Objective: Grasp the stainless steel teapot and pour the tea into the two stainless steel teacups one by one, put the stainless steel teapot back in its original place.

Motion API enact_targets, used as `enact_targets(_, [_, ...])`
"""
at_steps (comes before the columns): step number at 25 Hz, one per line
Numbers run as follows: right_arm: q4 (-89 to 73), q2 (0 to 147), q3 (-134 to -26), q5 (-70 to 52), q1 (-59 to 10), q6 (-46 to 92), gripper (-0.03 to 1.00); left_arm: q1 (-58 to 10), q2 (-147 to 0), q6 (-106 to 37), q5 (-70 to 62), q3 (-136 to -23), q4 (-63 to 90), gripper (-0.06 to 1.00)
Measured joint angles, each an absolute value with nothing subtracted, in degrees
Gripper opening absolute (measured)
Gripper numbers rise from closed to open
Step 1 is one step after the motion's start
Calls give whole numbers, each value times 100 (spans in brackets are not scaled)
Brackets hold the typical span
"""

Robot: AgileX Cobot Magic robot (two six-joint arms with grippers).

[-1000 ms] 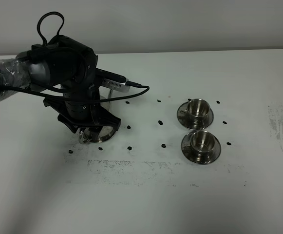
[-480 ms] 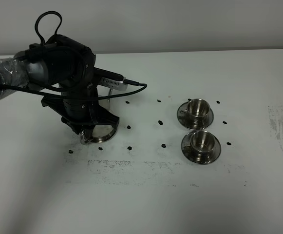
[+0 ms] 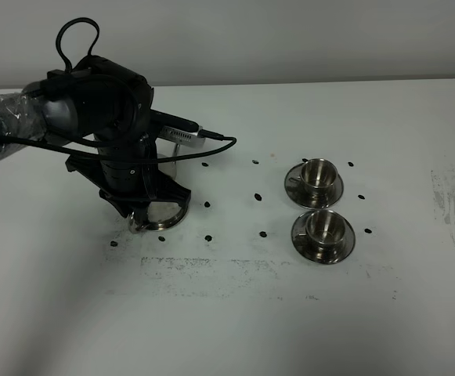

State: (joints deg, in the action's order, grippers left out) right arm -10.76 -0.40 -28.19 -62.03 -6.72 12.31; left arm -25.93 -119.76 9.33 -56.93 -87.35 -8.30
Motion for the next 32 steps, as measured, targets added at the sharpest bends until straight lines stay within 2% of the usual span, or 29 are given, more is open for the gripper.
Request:
enact_targets(18, [-1076,-40,-2819,-6203,-672,1231,48,-2534,-11685,217,-5968,-9050,-823,18])
enact_targets(22, [-1076,-40,-2819,-6203,-672,1231,48,-2525,-11685,-975,-6089,-9406,-825,18])
enact_targets(32, [-1076,-40,-2819,-6203,-672,1231,48,-2525,-11683,-5924,-5562,-9889,-819,18])
